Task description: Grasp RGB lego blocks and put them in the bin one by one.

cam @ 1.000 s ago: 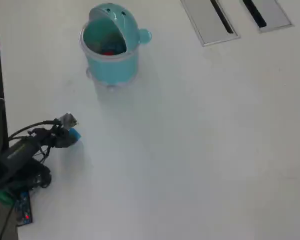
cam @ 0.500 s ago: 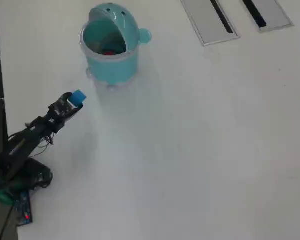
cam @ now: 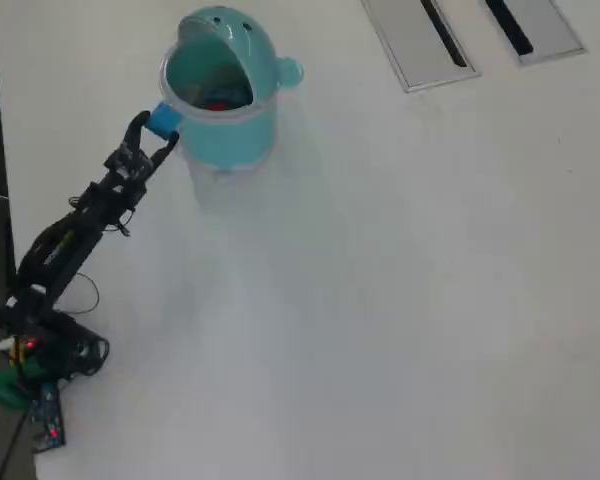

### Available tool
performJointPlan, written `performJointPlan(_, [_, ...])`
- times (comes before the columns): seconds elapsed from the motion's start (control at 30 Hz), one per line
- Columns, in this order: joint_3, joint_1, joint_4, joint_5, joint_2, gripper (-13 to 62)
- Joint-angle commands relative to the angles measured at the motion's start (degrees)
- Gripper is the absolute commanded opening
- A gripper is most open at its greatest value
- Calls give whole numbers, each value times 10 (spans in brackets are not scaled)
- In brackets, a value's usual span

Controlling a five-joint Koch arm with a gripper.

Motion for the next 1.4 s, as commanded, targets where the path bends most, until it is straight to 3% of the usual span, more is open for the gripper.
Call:
performJointPlan(0.0, [-62, -6, -59, -4, 6, 32])
performJointPlan(0.3, [-273, -30, -47, -52, -172, 32])
performJointPlan(0.77, [-404, -42, -66, -109, -326, 33])
performJointPlan(1.07, [-427, -52, -72, -148, -367, 38])
performJointPlan(1.17, [-427, -53, -71, -184, -373, 108])
performJointPlan(1.3, [-440, -53, -69, -214, -386, 132])
performJointPlan(1.37, [-446, -53, -68, -244, -396, 192])
